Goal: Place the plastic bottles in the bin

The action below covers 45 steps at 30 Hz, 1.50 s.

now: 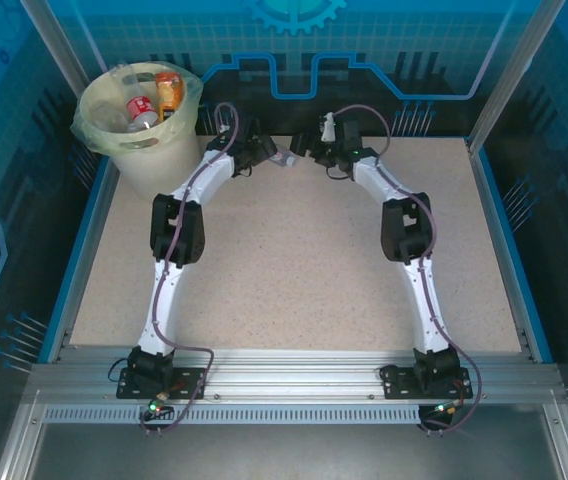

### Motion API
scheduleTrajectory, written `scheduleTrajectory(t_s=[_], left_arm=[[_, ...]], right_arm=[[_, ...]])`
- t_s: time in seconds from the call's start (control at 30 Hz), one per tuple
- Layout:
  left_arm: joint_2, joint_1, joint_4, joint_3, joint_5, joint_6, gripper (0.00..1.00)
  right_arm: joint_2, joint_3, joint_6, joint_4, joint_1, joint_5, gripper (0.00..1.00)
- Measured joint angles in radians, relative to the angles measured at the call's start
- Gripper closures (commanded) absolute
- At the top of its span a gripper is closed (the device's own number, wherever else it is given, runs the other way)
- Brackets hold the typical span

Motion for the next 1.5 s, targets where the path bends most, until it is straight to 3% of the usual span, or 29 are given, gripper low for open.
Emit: scheduleTrajectory(t_s=[0.07, 0.2, 0.4, 0.67, 0.83, 1.13, 1.5], left_arm=[[0.005, 0.0, -0.004, 0.0, -0.002, -0.007, 0.01], [0.007, 0.0, -0.002, 0.0, -0.002, -0.011, 0.01], [0.008, 0.005, 0.018, 0.0, 0.0, -0.01, 0.01], [0.016, 0.031, 0.029, 0.01, 0.013, -0.011, 0.01], [0.034, 0.041, 0.034, 0.014, 0.026, -0.011, 0.01], [0.06, 0.047, 0.038, 0.02, 0.041, -0.01, 0.01], [0.06, 0.08, 0.066, 0.021, 0.073, 0.066, 0.01]], right_arm=[[0.091, 0.114, 0.08, -0.047, 0.007, 0.026, 0.36], [0.183, 0.216, 0.189, -0.088, 0.026, 0.076, 0.47], [0.278, 0.366, 0.286, -0.072, 0.041, 0.102, 0.49], [0.309, 0.377, 0.313, -0.026, 0.048, 0.085, 0.48], [0.315, 0.379, 0.311, -0.01, 0.053, 0.092, 0.53], [0.334, 0.385, 0.18, 0.014, 0.096, 0.054, 0.67], [0.2, 0.18, -0.07, -0.018, 0.195, 0.0, 0.73]])
